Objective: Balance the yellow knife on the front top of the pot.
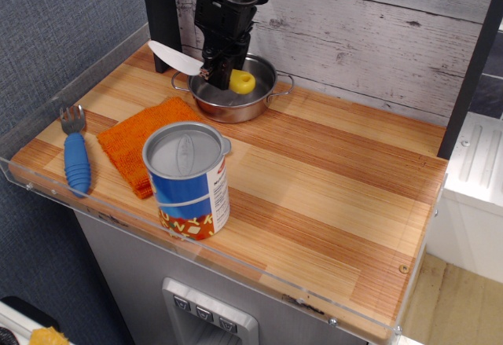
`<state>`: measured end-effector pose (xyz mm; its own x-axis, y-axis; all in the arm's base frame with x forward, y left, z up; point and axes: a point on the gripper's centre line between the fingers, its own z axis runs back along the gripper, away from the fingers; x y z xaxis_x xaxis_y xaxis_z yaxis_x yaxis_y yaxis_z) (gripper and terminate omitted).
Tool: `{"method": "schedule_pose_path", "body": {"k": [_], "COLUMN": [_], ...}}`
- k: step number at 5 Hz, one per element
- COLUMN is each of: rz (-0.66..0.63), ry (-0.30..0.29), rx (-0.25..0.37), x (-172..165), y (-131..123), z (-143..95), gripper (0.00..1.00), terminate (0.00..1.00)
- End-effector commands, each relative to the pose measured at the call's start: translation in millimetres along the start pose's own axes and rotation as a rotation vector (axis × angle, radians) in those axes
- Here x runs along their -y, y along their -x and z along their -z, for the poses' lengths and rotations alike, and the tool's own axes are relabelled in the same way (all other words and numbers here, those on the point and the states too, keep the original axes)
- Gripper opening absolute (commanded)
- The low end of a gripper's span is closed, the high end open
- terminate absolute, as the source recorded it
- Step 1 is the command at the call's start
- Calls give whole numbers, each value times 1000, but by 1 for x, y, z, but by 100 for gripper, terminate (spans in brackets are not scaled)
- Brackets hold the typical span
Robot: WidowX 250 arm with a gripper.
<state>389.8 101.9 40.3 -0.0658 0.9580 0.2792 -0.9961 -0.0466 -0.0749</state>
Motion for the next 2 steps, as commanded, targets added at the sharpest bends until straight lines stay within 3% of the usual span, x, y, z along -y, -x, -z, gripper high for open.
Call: {"method": "schedule_pose_path", "body": {"k": [1, 2], "rz": [54, 58], "ry": [83, 114], "rx": [-33, -30], "x": [-4, -3], "y": [-8, -4], "z": [-24, -39], "gripper": [100, 100], "terminate": [0, 0]}}
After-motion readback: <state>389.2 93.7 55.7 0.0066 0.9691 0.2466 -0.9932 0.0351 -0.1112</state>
